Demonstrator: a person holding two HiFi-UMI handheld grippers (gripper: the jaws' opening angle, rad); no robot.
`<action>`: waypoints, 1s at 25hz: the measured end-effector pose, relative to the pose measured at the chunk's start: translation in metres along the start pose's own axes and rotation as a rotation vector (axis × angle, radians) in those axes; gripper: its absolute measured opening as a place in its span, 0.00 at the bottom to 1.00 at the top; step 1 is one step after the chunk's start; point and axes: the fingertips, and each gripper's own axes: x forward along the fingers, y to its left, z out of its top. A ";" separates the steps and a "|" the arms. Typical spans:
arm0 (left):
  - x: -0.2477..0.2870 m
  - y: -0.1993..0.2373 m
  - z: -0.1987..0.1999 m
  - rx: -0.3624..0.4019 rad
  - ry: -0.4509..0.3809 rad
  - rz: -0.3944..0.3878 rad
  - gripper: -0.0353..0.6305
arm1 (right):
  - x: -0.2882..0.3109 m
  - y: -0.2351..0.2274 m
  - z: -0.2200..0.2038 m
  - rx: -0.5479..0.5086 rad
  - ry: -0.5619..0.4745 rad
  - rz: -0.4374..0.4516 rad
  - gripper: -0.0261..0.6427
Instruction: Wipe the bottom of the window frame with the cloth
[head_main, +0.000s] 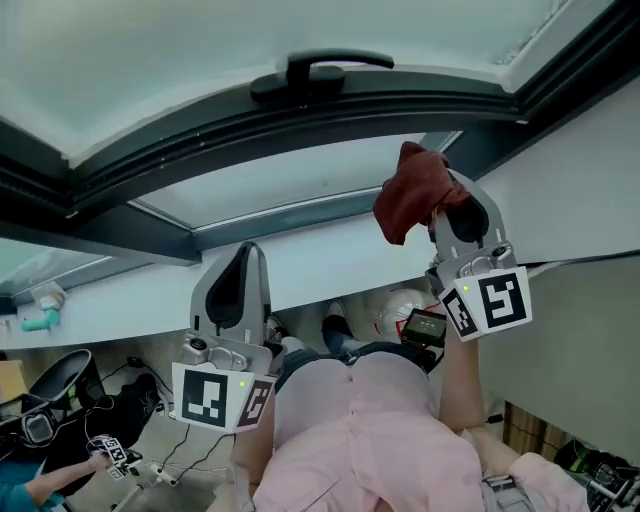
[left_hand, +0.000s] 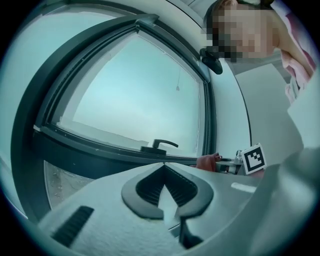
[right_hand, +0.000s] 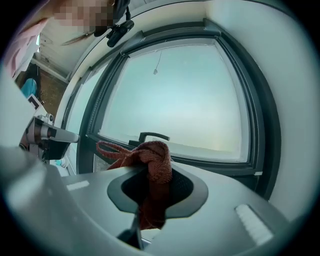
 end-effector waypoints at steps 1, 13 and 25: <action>0.003 -0.009 -0.003 0.000 0.009 -0.007 0.05 | -0.002 -0.004 -0.001 0.006 0.000 0.006 0.15; 0.005 -0.025 0.001 0.024 0.029 0.030 0.05 | 0.037 -0.006 0.051 0.057 -0.156 0.092 0.15; -0.033 0.028 0.038 0.030 -0.032 0.149 0.05 | 0.134 0.032 0.050 0.068 -0.013 0.139 0.15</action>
